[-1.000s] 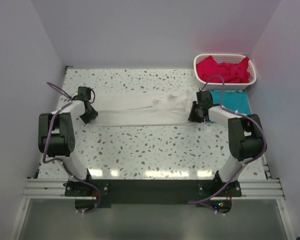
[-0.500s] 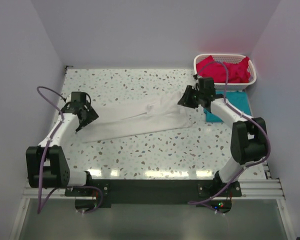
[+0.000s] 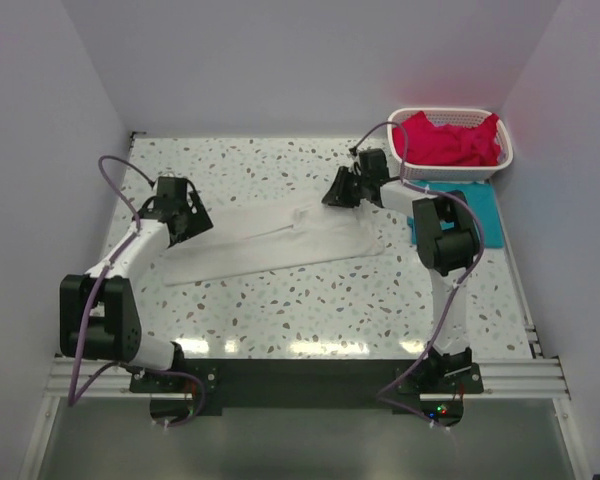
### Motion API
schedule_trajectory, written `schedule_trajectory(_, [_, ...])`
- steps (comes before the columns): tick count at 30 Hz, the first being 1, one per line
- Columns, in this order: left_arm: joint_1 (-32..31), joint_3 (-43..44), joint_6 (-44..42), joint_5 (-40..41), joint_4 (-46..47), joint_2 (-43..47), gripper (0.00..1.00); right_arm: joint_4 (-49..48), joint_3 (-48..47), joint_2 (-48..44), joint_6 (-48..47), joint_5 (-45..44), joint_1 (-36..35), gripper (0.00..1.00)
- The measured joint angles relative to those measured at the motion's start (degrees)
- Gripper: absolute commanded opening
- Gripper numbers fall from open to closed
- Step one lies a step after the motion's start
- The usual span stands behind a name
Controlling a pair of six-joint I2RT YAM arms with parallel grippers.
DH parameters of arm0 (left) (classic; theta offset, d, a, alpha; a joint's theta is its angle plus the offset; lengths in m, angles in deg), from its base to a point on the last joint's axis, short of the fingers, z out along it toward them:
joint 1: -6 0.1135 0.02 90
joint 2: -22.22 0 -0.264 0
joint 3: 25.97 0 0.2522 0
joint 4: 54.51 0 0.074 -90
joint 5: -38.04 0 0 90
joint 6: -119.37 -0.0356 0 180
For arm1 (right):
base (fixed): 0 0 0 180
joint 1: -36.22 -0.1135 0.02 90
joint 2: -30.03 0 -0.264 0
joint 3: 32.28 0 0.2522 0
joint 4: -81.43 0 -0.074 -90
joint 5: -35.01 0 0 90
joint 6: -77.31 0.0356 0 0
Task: Fold and stack the t-shirts
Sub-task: Fold the tshirt
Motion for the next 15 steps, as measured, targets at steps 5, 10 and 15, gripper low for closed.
schedule_trajectory(5, [0.0, -0.7, -1.29, -0.28, 0.79, -2.21, 0.86, -0.33, -5.03, 4.83, 0.52, -0.07, 1.07, 0.31])
schedule_trajectory(10, [0.0, -0.7, -1.4, -0.26, 0.92, -2.29, 0.86, -0.13, -5.38, 4.28, 0.13, -0.96, 1.33, 0.32])
schedule_trajectory(15, [0.0, -0.7, -1.38, -0.24, 0.85, -2.29, 0.86, -2.43, -0.15, 0.37, 2.51, 0.94, 0.07, 0.22])
